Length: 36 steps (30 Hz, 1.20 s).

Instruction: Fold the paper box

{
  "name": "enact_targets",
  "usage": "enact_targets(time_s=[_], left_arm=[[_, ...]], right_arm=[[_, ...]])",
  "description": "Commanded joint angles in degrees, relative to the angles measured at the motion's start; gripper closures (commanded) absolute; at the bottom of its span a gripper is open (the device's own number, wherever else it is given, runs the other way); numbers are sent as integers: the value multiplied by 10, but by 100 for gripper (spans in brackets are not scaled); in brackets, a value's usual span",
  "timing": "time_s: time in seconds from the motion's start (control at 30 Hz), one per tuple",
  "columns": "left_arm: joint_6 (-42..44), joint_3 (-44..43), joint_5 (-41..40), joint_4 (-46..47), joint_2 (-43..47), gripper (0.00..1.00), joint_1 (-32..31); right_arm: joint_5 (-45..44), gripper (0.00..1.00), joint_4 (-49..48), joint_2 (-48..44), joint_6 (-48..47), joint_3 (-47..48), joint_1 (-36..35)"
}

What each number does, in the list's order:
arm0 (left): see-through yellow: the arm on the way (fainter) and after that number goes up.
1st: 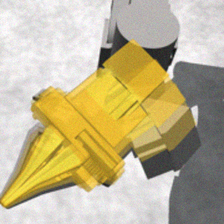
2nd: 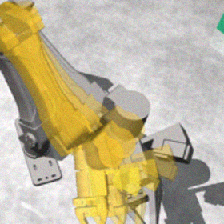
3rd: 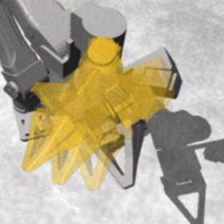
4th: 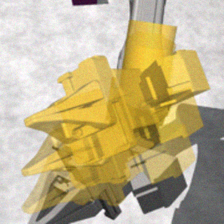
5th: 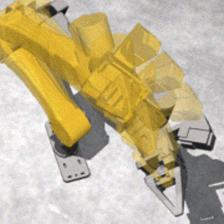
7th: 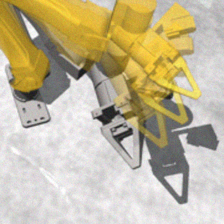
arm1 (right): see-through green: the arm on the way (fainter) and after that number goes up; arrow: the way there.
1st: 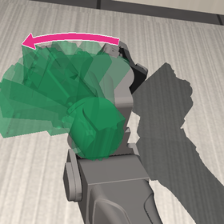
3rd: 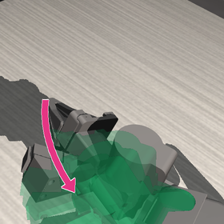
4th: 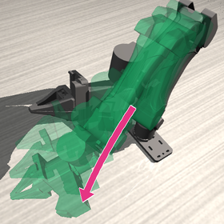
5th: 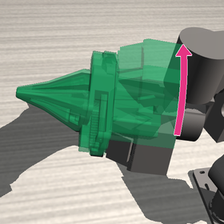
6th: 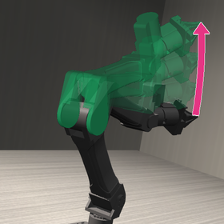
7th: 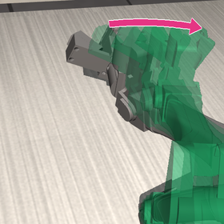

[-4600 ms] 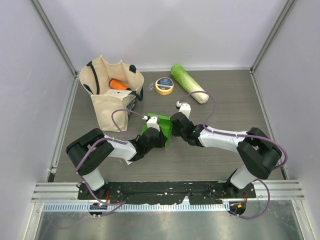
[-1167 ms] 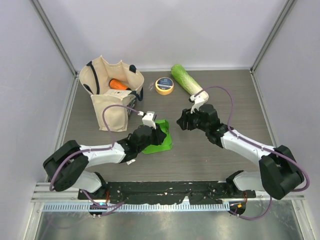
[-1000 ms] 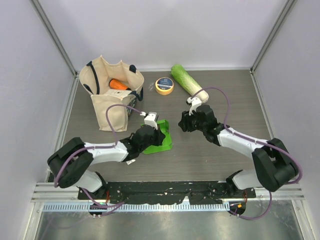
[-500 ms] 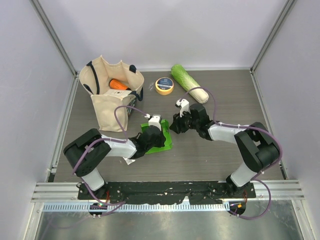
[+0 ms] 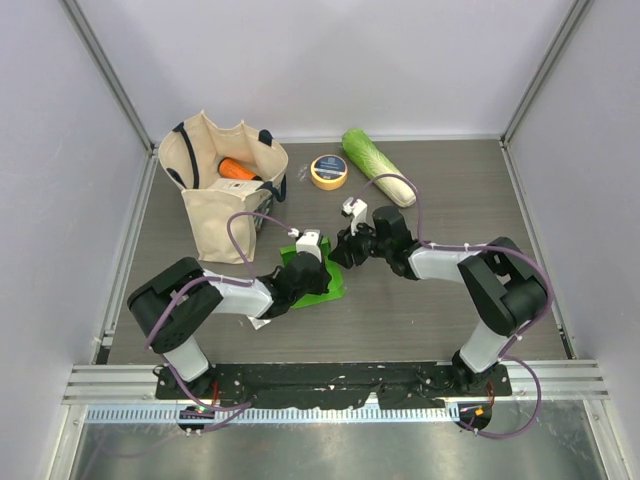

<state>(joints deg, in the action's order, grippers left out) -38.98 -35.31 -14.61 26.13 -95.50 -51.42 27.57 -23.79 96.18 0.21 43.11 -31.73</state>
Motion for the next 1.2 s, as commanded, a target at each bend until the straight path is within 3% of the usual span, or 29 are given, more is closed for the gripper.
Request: enact_targets(time_s=[0.0, 0.4, 0.73, 0.87, 0.97, 1.0, 1.1, 1.17], left_arm=[[7, 10, -12, -3, -2, 100, -2], [17, 10, -4, -4, -6, 100, -3], [15, 15, -2, 1, -6, 100, -3], [36, 13, 23, -2, 11, 99, -3], [44, 23, 48, -10, 52, 83, -3], [44, 23, 54, -26, 69, 72, -4], [51, 24, 48, -72, 134, 54, -10], [50, 31, 36, -97, 190, 51, -11]], right_arm=[[1, 53, -43, 6, -24, 25, -7], [-52, 52, -111, 41, -46, 30, -49], [-85, 64, -184, 70, -43, 29, -68], [-78, 52, -175, 39, 27, 21, -63], [-102, 43, -165, -9, 70, -12, -64], [-108, 42, -163, -23, 75, -30, -64], [-134, 40, -96, -70, 88, -38, -65], [-135, 39, -69, -94, 97, -47, -66]])
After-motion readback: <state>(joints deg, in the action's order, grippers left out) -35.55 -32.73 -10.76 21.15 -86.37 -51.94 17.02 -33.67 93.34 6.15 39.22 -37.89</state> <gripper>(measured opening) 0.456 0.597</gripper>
